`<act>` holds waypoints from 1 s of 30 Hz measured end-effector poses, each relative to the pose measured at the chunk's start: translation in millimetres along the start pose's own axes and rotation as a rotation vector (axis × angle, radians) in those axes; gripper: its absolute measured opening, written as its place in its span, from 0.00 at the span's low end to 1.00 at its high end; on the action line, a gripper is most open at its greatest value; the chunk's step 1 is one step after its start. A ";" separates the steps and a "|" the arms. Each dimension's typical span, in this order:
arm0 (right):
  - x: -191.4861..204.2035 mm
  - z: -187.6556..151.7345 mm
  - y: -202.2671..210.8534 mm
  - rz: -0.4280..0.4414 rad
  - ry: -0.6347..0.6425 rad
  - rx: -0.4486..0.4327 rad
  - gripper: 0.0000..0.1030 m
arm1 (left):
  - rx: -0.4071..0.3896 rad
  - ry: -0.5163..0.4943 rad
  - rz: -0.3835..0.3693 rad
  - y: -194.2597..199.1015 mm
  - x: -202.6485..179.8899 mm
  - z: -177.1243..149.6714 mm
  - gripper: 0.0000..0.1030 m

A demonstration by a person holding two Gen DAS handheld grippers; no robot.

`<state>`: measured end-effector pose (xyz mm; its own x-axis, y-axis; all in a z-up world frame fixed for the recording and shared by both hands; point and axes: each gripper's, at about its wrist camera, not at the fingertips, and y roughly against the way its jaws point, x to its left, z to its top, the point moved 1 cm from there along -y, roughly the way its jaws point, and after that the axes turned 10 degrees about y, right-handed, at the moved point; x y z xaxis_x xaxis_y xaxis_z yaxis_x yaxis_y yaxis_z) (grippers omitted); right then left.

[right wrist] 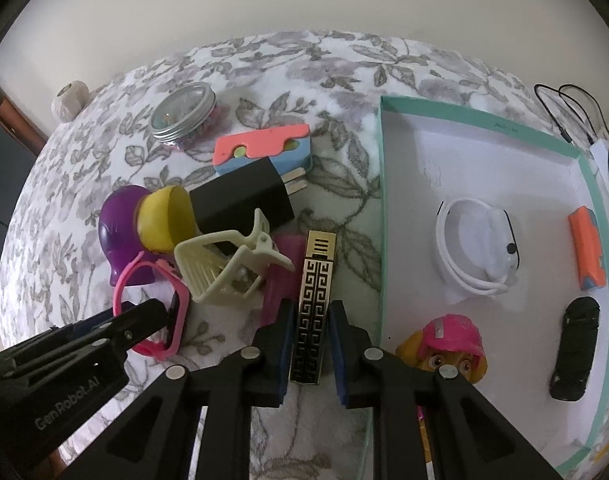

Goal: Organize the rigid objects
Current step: 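Grasp the pink watch band with the left tool, then carry the pink watch band and gold stick over the tray with both tools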

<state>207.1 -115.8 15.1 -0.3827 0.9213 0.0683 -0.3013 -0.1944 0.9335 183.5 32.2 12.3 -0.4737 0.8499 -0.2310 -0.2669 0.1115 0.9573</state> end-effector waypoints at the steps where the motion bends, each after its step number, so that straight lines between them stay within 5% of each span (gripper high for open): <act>1: -0.3 -0.2 -0.3 0.001 -0.004 -0.002 0.18 | -0.002 -0.001 0.000 0.1 0.0 0.2 0.20; 16: -8.2 -0.2 6.0 0.039 -0.031 -0.010 0.16 | -0.023 -0.038 -0.020 12.9 -2.2 0.5 0.14; 30: -28.0 10.7 65.2 0.100 -0.069 -0.138 0.16 | -0.195 -0.058 -0.093 87.4 -11.8 10.1 0.13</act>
<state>207.6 -150.7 77.8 -0.3577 0.9150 0.1865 -0.3833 -0.3260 0.8642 174.2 37.0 100.4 -0.3915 0.8695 -0.3011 -0.4673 0.0940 0.8791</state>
